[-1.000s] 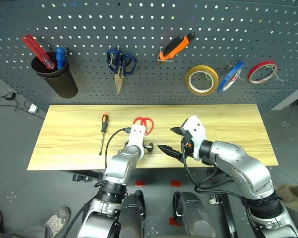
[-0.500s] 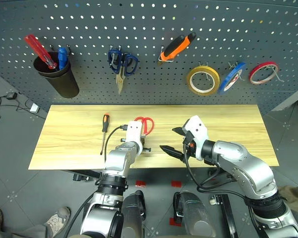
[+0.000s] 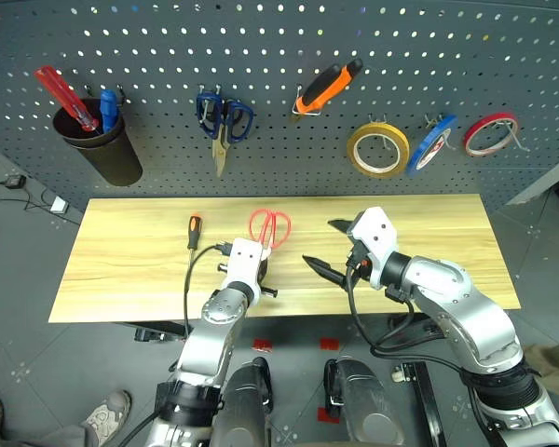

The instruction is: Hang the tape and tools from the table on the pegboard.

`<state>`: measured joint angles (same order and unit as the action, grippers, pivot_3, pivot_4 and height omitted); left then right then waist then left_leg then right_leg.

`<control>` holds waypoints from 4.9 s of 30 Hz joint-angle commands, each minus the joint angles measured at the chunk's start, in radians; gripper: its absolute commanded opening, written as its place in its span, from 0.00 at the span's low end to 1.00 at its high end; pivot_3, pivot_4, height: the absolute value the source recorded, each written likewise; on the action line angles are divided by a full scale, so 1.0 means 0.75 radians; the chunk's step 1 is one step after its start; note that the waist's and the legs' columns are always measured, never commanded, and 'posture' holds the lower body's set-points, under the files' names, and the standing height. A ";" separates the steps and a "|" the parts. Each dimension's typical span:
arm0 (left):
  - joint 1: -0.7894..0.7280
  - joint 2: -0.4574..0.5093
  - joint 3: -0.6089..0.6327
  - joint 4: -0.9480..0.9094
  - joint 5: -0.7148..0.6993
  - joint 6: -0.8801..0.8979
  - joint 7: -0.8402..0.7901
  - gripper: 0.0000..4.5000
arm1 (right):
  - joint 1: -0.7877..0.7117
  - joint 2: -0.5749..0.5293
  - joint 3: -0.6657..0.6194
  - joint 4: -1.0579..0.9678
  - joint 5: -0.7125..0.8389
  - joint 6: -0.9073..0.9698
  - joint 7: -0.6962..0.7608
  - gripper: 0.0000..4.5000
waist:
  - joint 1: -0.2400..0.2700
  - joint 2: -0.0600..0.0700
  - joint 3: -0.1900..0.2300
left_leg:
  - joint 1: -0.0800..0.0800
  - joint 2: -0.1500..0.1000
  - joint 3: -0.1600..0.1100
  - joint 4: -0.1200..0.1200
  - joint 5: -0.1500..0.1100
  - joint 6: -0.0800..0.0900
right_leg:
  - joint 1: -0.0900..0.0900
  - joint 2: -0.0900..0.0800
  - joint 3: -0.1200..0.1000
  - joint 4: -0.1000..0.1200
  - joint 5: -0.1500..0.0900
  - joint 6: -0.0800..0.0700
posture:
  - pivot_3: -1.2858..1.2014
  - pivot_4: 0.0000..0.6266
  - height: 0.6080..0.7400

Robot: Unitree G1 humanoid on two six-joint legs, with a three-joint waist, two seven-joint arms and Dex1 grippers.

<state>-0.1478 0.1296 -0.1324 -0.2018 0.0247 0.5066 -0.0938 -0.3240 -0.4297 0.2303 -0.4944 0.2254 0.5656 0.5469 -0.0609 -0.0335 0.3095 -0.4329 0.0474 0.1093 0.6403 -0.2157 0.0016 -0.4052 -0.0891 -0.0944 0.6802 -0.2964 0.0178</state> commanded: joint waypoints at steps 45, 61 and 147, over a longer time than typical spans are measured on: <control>-0.155 0.162 0.166 0.032 0.094 -0.223 -0.127 0.70 | -0.199 0.168 -0.026 0.094 -0.059 -0.310 -0.016 1.00 | -0.032 0.000 0.000 | 0.000 0.000 0.001 0.004 -0.002 0.004 | 0.001 -0.001 -0.001 0.001 0.000 0.000 | 0.43 0.49 1.00; -0.143 0.305 0.616 0.203 -0.255 0.267 -0.188 0.84 | -0.240 0.231 0.092 -0.073 -0.004 0.534 -0.149 1.00 | -0.033 0.000 0.019 | 0.000 0.001 0.000 0.006 -0.003 0.006 | 0.000 0.000 0.000 0.003 0.003 -0.001 | 0.44 0.62 1.00; -0.744 0.689 0.780 0.548 -0.269 -0.907 -0.137 0.31 | -0.630 0.332 -0.018 0.000 0.168 0.436 -0.178 1.00 | -0.072 -0.036 -0.025 | -0.004 0.001 0.001 0.007 0.003 0.001 | -0.002 0.000 -0.004 0.003 0.008 -0.002 | 0.42 0.32 1.00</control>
<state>-0.7128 0.6466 0.4256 0.2541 -0.1825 -0.1422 -0.2228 -0.7863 -0.1815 0.2291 -0.4375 0.3367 0.9007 0.4130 -0.1148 -0.0606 0.2905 -0.4356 0.0480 0.1098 0.6460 -0.2137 0.0027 -0.4064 -0.0890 -0.0972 0.6825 -0.2907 0.0165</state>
